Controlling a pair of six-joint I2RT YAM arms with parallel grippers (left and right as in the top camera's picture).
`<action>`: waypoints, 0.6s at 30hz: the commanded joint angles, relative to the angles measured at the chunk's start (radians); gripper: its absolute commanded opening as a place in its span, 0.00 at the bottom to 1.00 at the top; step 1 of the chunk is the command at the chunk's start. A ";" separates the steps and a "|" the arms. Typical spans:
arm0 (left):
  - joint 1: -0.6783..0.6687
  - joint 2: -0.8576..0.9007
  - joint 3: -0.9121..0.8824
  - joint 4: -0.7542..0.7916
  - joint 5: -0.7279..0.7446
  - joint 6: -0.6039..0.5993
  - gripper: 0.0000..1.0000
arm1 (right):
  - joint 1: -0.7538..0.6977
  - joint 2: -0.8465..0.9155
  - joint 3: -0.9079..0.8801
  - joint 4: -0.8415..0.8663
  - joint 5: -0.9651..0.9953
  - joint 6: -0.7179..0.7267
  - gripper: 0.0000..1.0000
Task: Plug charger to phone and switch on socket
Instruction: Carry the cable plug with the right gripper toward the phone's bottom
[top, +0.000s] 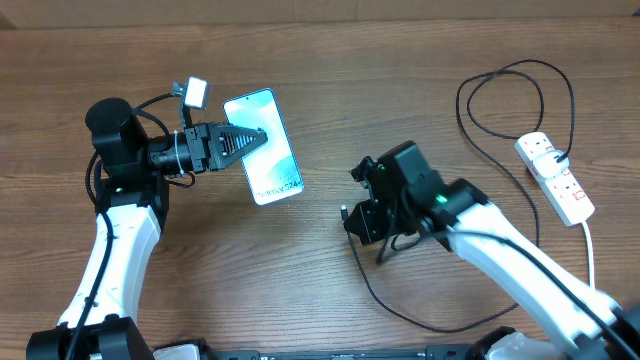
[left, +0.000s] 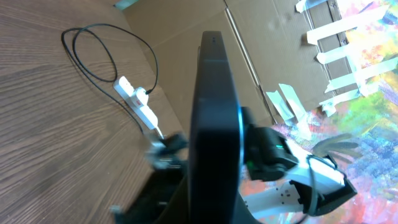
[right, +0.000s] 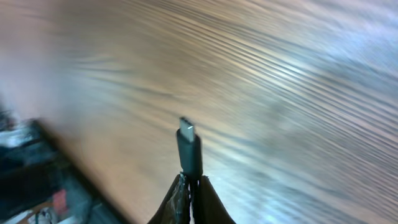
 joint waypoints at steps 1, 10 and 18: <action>0.002 -0.001 0.009 0.007 0.007 0.031 0.04 | 0.001 -0.054 0.013 -0.031 -0.089 -0.063 0.04; 0.002 -0.001 0.009 0.007 0.005 0.038 0.04 | 0.001 -0.037 -0.013 -0.084 0.431 -0.003 0.04; 0.044 -0.001 0.009 0.008 0.004 0.037 0.04 | 0.002 0.131 -0.061 0.050 0.312 0.028 0.25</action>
